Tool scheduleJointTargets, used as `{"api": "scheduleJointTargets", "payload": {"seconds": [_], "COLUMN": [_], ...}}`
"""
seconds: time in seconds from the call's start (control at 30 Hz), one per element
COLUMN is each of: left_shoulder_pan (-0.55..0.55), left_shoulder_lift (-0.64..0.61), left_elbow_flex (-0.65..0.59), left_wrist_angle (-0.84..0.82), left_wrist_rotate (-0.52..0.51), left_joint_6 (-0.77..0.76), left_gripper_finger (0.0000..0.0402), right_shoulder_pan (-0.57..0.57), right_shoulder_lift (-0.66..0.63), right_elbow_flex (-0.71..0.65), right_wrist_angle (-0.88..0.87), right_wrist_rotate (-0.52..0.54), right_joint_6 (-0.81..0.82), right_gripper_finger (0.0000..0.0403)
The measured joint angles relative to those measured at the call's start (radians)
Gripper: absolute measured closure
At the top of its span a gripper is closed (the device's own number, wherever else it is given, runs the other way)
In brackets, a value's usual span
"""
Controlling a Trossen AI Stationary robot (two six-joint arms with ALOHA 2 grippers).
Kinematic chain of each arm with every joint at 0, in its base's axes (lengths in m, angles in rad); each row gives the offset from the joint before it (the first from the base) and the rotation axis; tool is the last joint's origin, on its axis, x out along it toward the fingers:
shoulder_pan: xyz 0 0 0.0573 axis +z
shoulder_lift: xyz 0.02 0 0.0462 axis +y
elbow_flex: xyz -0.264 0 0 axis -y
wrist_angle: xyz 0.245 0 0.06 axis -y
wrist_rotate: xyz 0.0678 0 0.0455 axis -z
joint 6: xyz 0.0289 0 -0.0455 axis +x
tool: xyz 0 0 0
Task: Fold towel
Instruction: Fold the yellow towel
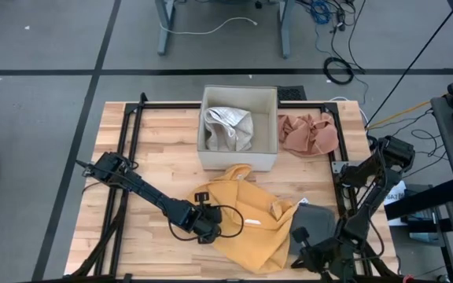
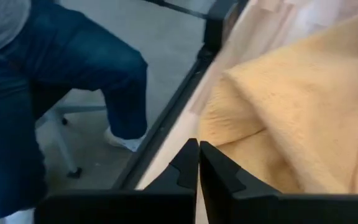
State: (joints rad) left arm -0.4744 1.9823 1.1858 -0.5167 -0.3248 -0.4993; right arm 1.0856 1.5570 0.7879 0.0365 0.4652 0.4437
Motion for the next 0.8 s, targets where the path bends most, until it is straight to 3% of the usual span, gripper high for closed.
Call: {"api": "scheduleJointTargets", "payload": {"seconds": [0.27, 0.6, 0.8], "left_shoulder_pan": [0.008, 0.010, 0.009], "left_shoulder_lift": [0.000, 0.000, 0.000], "left_elbow_flex": [0.000, 0.000, 0.000], "left_wrist_angle": [0.003, 0.008, 0.008], "left_wrist_rotate": [0.005, 0.004, 0.003], "left_joint_6": [-0.012, -0.016, -0.016], "left_gripper_finger": [0.0264, 0.0264, 0.0264], "right_shoulder_pan": [-0.013, -0.102, -0.158], "right_shoulder_lift": [0.041, 0.206, 0.248], "right_elbow_flex": [0.000, 0.000, 0.000], "right_wrist_angle": [0.017, 0.205, 0.260], "right_wrist_rotate": [0.007, 0.004, 0.000], "right_joint_6": [0.071, 0.018, 0.016], "right_gripper_finger": [0.0391, 0.0288, 0.0275]}}
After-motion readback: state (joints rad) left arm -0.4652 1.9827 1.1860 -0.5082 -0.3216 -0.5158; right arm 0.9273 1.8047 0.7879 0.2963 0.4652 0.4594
